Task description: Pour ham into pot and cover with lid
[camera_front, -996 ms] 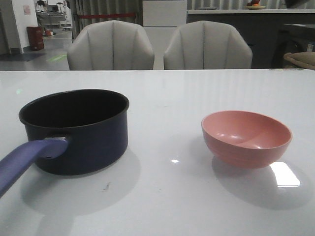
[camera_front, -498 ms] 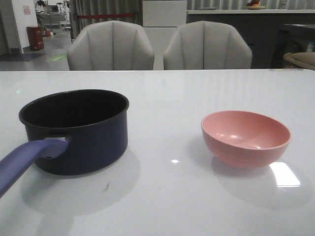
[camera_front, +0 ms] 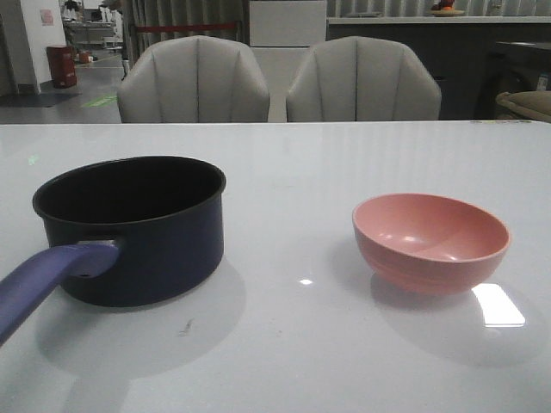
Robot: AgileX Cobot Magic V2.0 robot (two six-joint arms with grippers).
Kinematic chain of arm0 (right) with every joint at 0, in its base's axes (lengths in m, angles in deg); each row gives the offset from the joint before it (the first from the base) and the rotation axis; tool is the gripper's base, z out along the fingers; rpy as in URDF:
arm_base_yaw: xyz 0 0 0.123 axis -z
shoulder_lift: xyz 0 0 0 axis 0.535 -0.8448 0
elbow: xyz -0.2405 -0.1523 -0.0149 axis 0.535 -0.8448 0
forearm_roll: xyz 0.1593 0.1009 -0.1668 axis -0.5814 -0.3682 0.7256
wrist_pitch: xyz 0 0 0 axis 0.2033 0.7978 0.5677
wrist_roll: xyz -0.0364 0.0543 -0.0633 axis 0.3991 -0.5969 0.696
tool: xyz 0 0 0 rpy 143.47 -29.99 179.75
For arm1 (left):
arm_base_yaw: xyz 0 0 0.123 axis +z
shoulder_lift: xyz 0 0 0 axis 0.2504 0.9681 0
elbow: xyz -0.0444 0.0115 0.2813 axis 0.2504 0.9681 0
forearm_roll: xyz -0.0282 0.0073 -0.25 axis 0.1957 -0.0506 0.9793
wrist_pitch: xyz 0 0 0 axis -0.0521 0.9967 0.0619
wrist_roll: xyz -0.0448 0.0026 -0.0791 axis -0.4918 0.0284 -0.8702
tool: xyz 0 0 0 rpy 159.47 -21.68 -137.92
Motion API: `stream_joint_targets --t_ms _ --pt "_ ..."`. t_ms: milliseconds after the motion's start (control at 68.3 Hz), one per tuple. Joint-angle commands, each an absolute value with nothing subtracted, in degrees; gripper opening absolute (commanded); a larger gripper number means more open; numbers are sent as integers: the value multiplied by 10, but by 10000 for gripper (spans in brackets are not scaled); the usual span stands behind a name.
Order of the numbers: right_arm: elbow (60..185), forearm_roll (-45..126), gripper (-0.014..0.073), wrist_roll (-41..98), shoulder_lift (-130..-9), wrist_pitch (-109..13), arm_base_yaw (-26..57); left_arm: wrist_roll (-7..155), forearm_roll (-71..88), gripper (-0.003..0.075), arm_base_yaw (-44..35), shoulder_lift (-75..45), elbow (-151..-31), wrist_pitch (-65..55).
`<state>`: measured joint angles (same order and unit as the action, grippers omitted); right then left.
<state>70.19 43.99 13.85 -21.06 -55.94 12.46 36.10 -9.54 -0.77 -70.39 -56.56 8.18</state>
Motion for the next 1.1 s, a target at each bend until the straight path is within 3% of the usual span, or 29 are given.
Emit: stream_joint_targets --t_ms 0,337,527,878,1083 --pt "718 440 169 146 -215 -614 125 360 -100 609 -12 -650 -623 81" --pt "718 440 169 146 -215 -614 125 359 -102 607 -11 -439 -741 115" --pt "718 440 169 146 -215 -614 125 268 -162 607 13 -315 -800 160" --pt "718 440 169 146 -215 -613 125 271 -137 607 188 -100 -893 260" --pt "718 440 169 146 -215 -613 125 276 -129 607 236 2 -920 283"
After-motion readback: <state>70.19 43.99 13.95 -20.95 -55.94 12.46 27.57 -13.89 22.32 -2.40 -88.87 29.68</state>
